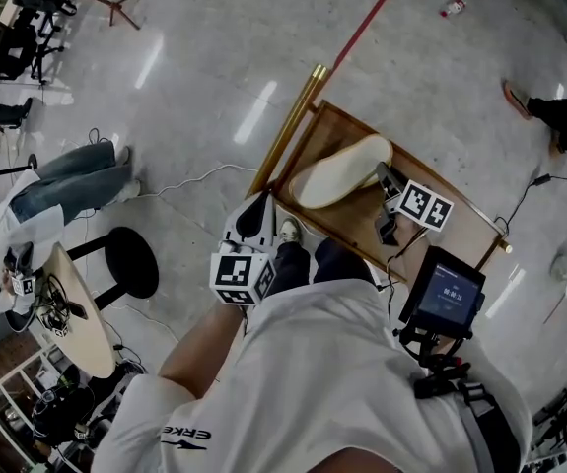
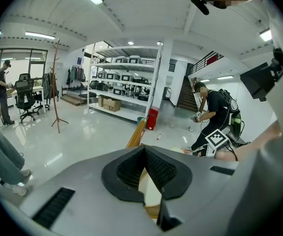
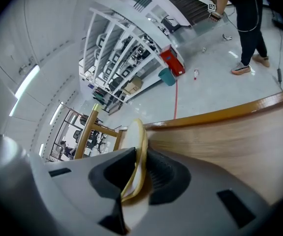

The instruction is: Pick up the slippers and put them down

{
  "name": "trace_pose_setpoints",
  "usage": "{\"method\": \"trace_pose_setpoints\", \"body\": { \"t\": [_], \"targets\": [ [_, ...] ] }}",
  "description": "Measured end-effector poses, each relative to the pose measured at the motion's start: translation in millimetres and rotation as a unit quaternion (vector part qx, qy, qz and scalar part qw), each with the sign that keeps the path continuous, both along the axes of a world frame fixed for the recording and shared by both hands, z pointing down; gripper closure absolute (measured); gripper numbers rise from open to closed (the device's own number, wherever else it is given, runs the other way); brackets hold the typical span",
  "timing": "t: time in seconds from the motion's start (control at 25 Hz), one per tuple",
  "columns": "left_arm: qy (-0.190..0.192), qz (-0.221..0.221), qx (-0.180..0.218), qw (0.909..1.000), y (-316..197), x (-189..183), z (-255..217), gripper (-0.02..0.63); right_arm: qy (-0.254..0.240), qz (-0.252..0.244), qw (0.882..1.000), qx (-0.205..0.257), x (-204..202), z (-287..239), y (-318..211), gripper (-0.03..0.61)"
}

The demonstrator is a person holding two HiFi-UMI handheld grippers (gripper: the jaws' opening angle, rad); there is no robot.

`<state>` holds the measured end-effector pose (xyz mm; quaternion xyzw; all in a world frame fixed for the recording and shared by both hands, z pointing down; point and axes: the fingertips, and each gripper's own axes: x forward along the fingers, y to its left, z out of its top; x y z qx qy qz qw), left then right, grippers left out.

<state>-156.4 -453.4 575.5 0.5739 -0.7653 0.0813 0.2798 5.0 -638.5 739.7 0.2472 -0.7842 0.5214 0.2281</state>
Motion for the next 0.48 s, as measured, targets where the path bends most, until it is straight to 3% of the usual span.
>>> {"method": "trace_pose_setpoints", "body": {
  "t": [0.2, 0.48],
  "targets": [
    [-0.002, -0.004, -0.004, 1.0000, 3.9, 2.0, -0.5, 0.612, 0.020, -0.003, 1.000, -0.005, 3.5, 10.5, 0.4, 0.511],
    [-0.002, -0.003, -0.006, 1.0000, 3.6, -0.2, -2.3, 0.611, 0.067, -0.026, 0.997, 0.022, 8.2, 20.8, -1.0, 0.479]
  ]
}}
